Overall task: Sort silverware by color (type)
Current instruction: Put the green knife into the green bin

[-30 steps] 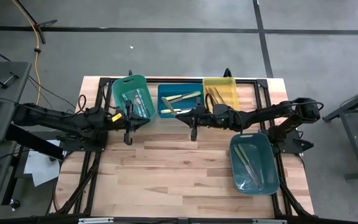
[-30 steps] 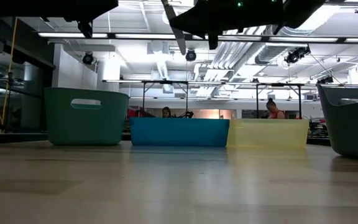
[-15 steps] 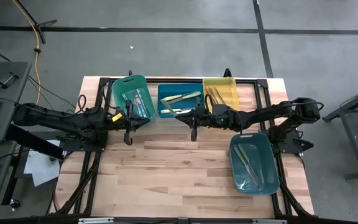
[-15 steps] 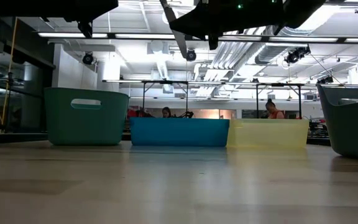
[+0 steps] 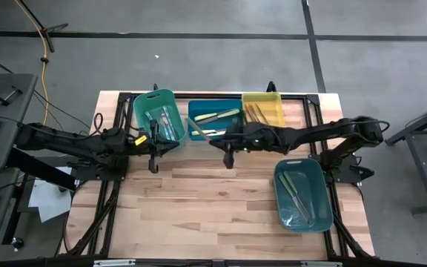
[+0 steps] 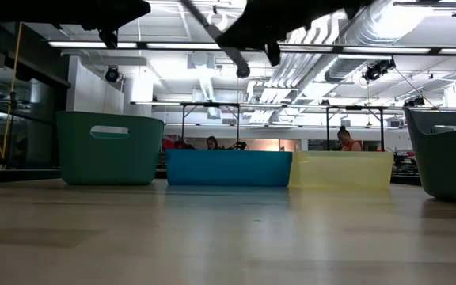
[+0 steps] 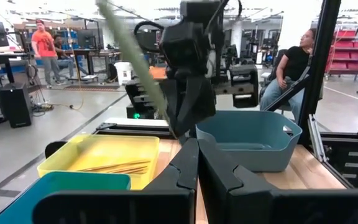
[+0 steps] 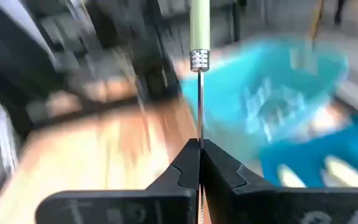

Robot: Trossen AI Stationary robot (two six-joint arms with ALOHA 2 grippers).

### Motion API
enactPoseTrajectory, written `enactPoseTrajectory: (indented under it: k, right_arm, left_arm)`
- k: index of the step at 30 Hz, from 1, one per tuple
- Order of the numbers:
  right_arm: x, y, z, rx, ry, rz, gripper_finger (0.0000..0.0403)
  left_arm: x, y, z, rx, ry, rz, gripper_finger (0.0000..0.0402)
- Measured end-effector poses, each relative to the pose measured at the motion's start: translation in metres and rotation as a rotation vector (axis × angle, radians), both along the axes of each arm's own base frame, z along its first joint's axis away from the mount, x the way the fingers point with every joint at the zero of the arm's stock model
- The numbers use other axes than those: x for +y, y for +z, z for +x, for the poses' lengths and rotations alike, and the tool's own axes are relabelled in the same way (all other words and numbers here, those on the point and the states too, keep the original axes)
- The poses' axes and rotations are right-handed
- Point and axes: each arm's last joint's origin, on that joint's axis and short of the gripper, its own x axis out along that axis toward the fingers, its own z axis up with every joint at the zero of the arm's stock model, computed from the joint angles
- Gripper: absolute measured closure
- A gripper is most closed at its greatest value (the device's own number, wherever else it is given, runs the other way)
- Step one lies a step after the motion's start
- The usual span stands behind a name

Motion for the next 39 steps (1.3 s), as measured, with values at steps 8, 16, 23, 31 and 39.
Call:
enactPoseTrajectory:
  k: [8, 16, 23, 31, 39]
  right_arm:
    - [0.029, 0.040, -0.019, 0.543, -0.116, 0.132, 0.0403]
    - [0.077, 0.047, -0.084, 1.082, -0.347, 0.356, 0.0403]
    - [0.119, 0.058, -0.132, 1.295, -0.428, 0.548, 0.0403]
    - [0.162, 0.075, -0.187, 1.411, -0.444, 0.752, 0.0403]
    - [0.175, 0.075, -0.217, 1.219, -0.633, 0.774, 0.0403]
  left_arm:
    - [0.000, -0.001, 0.000, 0.009, 0.000, 0.001, 0.0401]
    - [0.000, -0.001, 0.000, 0.008, 0.003, 0.001, 0.0401]
    - [0.000, -0.001, 0.000, 0.006, 0.008, 0.000, 0.0401]
    - [0.001, -0.001, 0.000, 0.007, 0.022, -0.001, 0.0401]
    - [0.001, 0.000, 0.000, -0.002, 0.023, 0.006, 0.0401]
